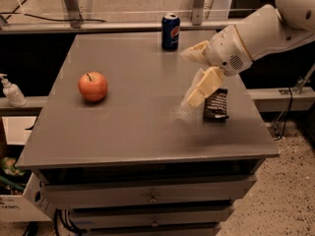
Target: Move apple near pepsi can
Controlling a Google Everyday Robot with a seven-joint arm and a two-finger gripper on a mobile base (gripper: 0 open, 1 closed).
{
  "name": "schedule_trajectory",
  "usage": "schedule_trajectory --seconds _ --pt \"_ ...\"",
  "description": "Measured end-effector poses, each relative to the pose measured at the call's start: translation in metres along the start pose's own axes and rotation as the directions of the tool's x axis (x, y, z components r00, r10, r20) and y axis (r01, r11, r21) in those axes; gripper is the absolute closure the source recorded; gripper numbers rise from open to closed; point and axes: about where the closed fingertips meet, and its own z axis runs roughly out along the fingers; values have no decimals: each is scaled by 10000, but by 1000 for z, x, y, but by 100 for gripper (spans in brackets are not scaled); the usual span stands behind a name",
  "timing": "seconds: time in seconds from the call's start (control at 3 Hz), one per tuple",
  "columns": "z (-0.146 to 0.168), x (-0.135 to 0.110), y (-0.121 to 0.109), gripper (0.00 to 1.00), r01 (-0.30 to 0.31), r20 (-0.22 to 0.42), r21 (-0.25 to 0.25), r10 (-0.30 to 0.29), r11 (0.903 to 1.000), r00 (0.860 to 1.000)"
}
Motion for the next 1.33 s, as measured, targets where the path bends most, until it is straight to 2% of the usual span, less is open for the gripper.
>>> schedule_trajectory --seconds 0.33,0.67,1.33 --pt "3 4 -5 0 93 167 -82 -92 9999 9998" --pt "25 16 -30 0 308 1102 -388 -264 9988 9936" --pt "61 25 -59 0 381 2254 -786 -194 9962 9741"
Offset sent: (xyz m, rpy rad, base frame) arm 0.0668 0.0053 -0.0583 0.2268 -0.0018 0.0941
